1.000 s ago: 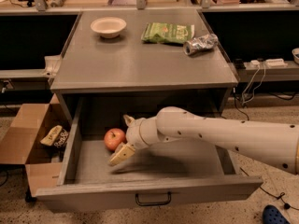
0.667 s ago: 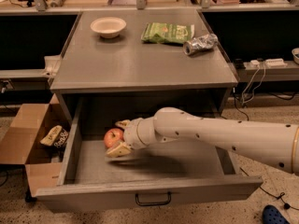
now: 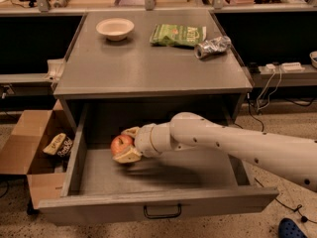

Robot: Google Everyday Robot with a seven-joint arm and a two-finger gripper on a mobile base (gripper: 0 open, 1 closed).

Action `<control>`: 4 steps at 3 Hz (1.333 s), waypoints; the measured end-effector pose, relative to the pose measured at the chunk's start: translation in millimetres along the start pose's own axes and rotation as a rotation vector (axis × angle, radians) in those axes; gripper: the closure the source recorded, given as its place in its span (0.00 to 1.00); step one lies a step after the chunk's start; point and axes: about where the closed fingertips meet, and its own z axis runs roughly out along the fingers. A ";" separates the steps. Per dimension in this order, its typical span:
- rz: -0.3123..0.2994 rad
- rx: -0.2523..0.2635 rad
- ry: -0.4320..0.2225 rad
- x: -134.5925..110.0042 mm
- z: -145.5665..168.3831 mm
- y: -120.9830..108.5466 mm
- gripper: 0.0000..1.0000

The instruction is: Pick apple from top drawer and place on counter

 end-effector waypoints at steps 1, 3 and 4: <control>-0.005 -0.010 -0.099 -15.8 -38.5 -13.2 0.96; -0.012 -0.032 -0.155 -24.2 -140.9 -58.6 1.00; -0.022 -0.002 -0.240 -56.2 -188.0 -59.2 1.00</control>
Offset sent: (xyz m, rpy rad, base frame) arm 0.0104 -0.1240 0.1226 0.1824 -0.0520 0.0764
